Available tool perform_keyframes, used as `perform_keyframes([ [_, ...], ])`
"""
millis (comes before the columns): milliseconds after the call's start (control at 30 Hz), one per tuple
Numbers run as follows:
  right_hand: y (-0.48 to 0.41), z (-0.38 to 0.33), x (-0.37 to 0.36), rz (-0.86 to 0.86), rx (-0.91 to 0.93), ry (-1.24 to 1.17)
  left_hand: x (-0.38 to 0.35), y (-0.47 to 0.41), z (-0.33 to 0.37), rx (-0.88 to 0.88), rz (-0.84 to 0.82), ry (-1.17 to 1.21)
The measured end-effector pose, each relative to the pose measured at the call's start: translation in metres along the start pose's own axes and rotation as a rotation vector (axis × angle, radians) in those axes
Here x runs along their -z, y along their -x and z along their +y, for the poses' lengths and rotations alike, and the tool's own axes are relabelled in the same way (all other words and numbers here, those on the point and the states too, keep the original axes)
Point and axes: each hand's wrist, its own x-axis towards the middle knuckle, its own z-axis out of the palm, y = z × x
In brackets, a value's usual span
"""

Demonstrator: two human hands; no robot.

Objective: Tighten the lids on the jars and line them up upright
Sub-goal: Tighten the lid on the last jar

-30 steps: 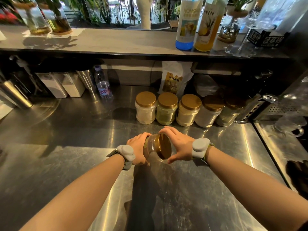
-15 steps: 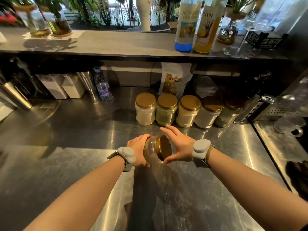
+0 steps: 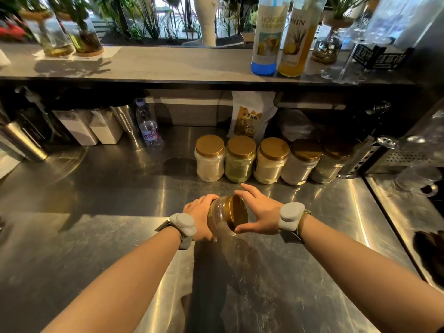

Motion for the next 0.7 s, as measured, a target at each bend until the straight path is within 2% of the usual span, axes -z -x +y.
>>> perform_keyframes([
  [333, -0.012, -0.012, -0.015, 0.068, -0.012, -0.232, -0.005, -0.002, -0.014, -0.007, 0.031, 0.027],
  [500, -0.025, -0.014, -0.019, 0.101, -0.119, -0.304, -0.003, -0.007, -0.015, 0.020, 0.007, 0.013],
  [700, -0.038, -0.024, -0.014, 0.130, -0.117, -0.359, 0.004, -0.004, -0.034, 0.019, -0.056, 0.206],
])
